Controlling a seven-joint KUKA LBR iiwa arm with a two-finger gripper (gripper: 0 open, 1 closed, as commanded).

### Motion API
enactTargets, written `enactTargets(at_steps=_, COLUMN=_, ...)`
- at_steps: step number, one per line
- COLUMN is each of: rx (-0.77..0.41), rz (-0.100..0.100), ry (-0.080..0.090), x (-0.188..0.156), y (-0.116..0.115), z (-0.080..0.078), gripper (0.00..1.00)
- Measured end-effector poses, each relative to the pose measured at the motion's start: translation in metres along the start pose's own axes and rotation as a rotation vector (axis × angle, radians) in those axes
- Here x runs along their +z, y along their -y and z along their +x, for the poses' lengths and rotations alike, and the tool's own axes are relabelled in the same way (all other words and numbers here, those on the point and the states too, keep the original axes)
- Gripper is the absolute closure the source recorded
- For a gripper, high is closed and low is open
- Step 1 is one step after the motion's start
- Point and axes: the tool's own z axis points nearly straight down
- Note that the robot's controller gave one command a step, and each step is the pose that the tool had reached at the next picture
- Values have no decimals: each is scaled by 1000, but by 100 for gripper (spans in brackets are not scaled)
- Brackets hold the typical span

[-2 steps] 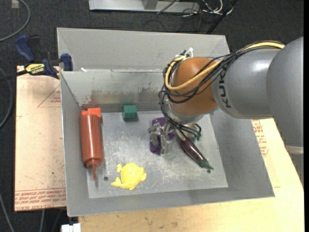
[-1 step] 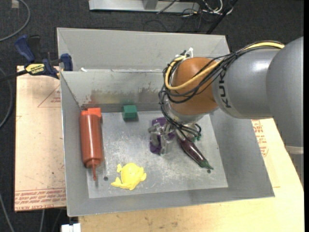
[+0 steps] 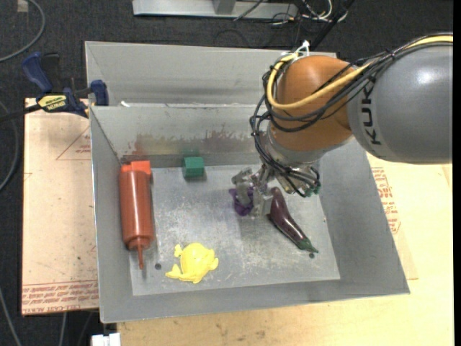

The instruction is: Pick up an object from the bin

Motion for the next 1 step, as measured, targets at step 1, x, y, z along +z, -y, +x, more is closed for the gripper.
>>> enactTargets(at_steps=1, rx=0, rz=0, ry=0, x=0, y=0, z=0, gripper=100)
